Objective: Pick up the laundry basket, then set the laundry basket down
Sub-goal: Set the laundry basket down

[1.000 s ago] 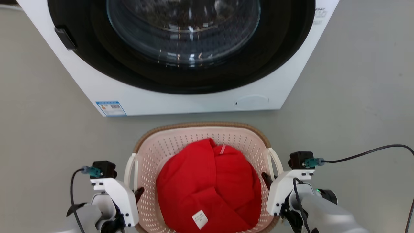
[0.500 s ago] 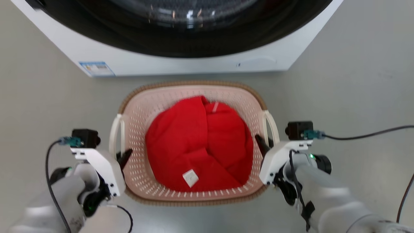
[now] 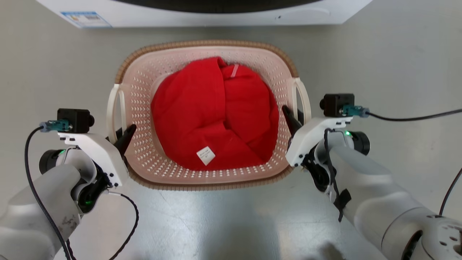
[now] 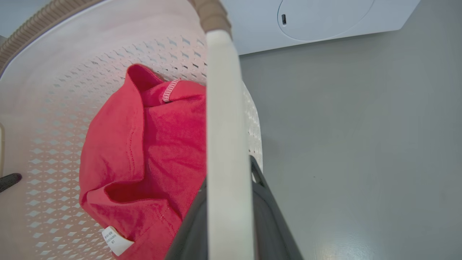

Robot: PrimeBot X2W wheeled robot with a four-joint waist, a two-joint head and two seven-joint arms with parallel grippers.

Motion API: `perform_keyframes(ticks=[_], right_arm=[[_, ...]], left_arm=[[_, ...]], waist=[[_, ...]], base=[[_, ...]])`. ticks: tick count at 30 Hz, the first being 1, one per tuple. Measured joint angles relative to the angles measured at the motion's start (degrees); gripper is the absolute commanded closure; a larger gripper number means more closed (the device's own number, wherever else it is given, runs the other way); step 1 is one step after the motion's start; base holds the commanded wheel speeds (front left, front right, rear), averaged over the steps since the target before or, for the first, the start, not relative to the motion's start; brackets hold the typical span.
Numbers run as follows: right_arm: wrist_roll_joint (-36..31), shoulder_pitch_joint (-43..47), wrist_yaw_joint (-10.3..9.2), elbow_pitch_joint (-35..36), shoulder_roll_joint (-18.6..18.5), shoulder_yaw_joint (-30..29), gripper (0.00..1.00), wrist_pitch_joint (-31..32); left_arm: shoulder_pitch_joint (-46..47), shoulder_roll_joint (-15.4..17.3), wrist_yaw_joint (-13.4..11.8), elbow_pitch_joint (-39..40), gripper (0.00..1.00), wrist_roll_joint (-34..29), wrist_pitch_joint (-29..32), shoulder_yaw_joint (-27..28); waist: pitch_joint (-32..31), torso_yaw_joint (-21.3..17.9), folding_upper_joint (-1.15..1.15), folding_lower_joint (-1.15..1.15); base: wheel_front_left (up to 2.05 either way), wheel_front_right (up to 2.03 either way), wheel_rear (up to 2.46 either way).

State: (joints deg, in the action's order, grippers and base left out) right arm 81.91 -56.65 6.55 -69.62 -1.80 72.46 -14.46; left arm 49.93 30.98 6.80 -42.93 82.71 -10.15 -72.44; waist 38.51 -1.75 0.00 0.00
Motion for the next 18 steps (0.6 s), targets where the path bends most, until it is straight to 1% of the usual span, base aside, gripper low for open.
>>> perform_keyframes(ticks=[5, 9, 18], right_arm=[[-0.42, -1.75, 0.01, 0.01, 0.02, -0.93, 1.0, 0.0], [-2.03, -3.39, 0.02, 0.26, 0.01, -2.59, 1.0, 0.0], [-7.99, -4.87, 0.05, 1.29, -0.03, -9.32, 1.0, 0.01]], left_arm=[[1.3, 0.57, -0.01, 0.54, 1.0, -0.01, -1.14, -0.13], [3.1, 1.24, -0.01, 0.85, 1.0, -0.4, -2.1, -0.33], [7.16, 2.98, -0.01, 2.2, 1.0, -2.11, -4.01, -0.86]], waist=[[2.66, 0.25, 0.0, 0.0], [4.6, 0.24, 0.0, 0.0], [9.7, -0.01, 0.0, 0.0]], base=[[0.0, 0.0, 0.0], [0.0, 0.0, 0.0], [0.0, 0.0, 0.0]])
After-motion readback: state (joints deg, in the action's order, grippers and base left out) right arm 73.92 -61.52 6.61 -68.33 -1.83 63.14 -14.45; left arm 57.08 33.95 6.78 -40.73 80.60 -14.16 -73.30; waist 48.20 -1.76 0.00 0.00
